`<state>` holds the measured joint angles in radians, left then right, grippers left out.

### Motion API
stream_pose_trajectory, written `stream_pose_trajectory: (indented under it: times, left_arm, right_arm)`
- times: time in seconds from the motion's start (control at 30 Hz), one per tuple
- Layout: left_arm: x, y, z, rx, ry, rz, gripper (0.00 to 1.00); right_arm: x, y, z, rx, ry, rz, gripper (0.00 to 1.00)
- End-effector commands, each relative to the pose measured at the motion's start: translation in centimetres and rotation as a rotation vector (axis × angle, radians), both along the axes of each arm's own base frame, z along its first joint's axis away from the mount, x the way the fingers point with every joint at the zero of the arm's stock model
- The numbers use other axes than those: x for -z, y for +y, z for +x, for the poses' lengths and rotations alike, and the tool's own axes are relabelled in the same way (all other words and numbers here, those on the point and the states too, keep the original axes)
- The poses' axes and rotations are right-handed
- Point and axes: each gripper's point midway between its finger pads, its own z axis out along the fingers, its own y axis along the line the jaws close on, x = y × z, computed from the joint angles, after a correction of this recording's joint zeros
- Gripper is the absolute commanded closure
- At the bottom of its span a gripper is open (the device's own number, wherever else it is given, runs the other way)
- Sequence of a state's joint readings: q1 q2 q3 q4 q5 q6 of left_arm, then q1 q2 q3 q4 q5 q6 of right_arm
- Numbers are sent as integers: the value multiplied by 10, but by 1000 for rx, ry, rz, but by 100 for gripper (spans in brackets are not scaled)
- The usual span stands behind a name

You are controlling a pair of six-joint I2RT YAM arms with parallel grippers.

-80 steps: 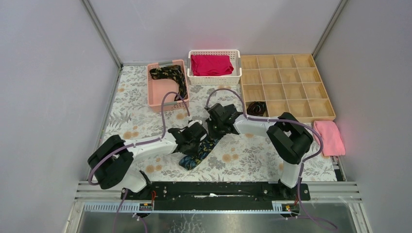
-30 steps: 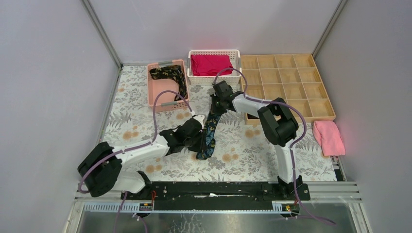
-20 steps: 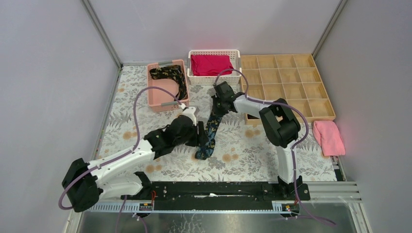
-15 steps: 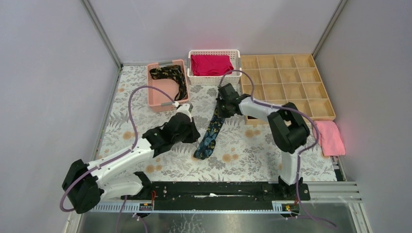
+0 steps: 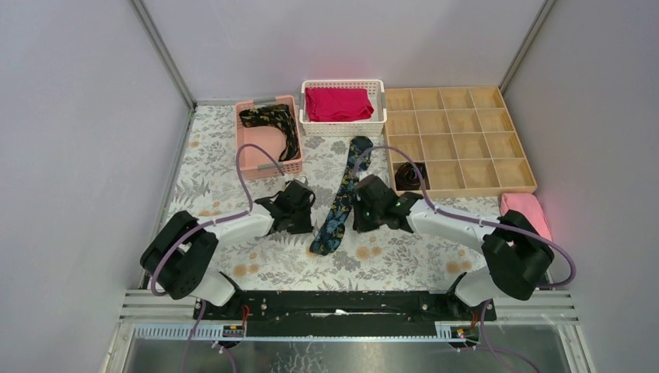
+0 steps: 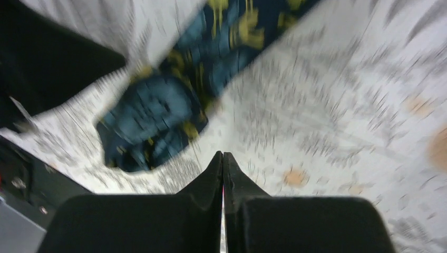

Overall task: Roll the ties
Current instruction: Roll the tie at the center of the board.

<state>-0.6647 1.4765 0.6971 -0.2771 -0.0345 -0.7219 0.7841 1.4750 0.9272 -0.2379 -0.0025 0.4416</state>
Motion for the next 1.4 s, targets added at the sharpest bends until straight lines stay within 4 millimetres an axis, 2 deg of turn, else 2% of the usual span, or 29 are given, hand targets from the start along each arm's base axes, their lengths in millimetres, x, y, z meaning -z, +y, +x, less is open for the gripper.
stream_pose_trajectory:
  times: [0.0,0.1,0.27,0.4,0.53,0.67,0.77,0.9,1.03,1.1,1.13,1.17,1.2,1.3,1.37]
  left_arm:
    - [11,-8,-12,24,43,-60,100]
    - [12,-3,-20,25,44,-69,100]
    - [12,-4,-30,41,54,-90,100]
    - [6,-2,-35,38,54,-92,100]
    - [-6,8,-35,13,25,-65,100]
    - [-13,13,-37,5,7,-60,100]
    - [-15,12,-41,8,11,-84,100]
    - [-17,17,-43,1,1,-72,100]
    - [-23,49,-30,-64,-53,102,100]
    - [-37,59,-22,-101,-94,149,100]
    - [-47,60,-18,-108,-125,148,91]
    - [-58,61,-15,-124,-156,131,75]
    - [-69,60,-12,-130,-196,109,66]
    - [-100,56,-10,-130,-330,-8,43]
    - [-114,49,-13,-108,-371,-86,34]
  right_arm:
    - [27,2,-39,-10,94,36,100]
    - [44,0,-47,-6,121,38,100]
    - [63,10,-49,-12,148,44,100]
    - [67,37,-53,-65,164,36,100]
    - [71,70,-64,-124,179,32,100]
    - [81,86,-63,-140,187,-7,100]
    - [87,85,-62,-128,183,-41,100]
    - [79,74,-67,-112,166,-41,100]
    - [64,59,-62,-83,108,-68,100]
    - [60,52,-59,-71,88,-89,100]
    - [58,51,-59,-73,81,-89,100]
    - [57,49,-60,-75,79,-89,100]
    - [56,48,-60,-78,76,-87,100]
    - [51,44,-61,-78,63,-82,100]
    - [50,39,-62,-72,58,-89,100]
